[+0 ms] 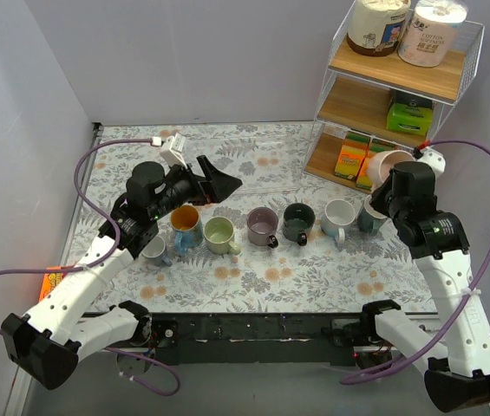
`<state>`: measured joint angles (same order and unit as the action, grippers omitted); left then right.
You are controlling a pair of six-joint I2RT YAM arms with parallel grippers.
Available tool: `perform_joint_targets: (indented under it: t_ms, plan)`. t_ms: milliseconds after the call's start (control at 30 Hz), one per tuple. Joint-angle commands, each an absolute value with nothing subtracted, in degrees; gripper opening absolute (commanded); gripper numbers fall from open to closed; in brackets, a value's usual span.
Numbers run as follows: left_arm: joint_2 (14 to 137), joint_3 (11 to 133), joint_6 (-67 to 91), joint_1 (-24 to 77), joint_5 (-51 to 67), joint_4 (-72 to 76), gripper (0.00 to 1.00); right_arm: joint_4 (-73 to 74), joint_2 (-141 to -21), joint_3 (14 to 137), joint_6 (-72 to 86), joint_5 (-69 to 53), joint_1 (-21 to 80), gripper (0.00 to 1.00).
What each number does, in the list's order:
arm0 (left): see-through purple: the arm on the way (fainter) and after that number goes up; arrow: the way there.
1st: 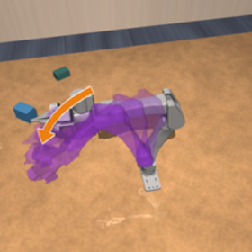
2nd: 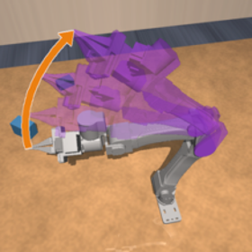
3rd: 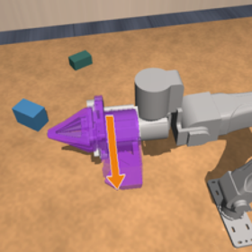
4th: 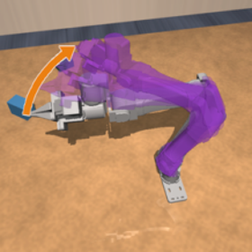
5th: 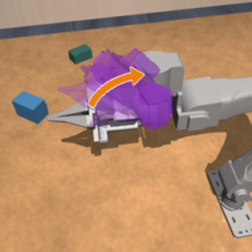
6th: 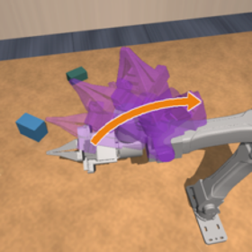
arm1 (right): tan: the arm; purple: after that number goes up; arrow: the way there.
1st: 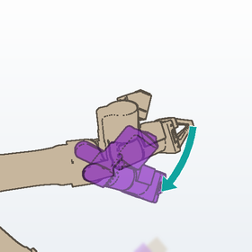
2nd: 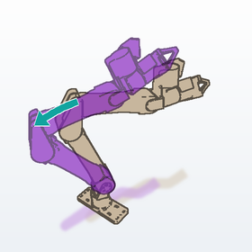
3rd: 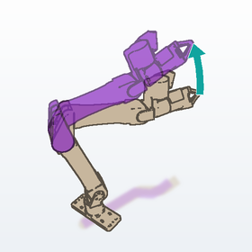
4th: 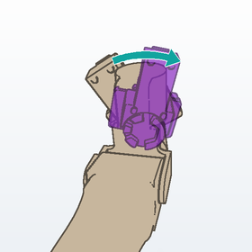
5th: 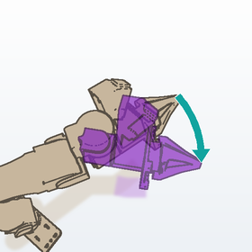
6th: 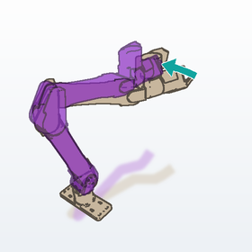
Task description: Turn the mug right side up
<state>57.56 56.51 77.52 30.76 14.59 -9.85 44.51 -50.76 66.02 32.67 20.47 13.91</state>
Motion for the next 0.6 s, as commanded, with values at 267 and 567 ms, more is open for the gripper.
perform_joint_targets:
  t_ms: [267,567]
  plan:
    - [60.4,57.2,75.1,30.8,20.0,-9.0,0.98,47.4,-46.4,59.7,30.5,33.9,1.0,0.01]
    - [58.9,57.4,73.7,30.8,19.3,-9.3,0.98,38.6,-49.4,49.5,29.8,18.3,-16.8,0.01]
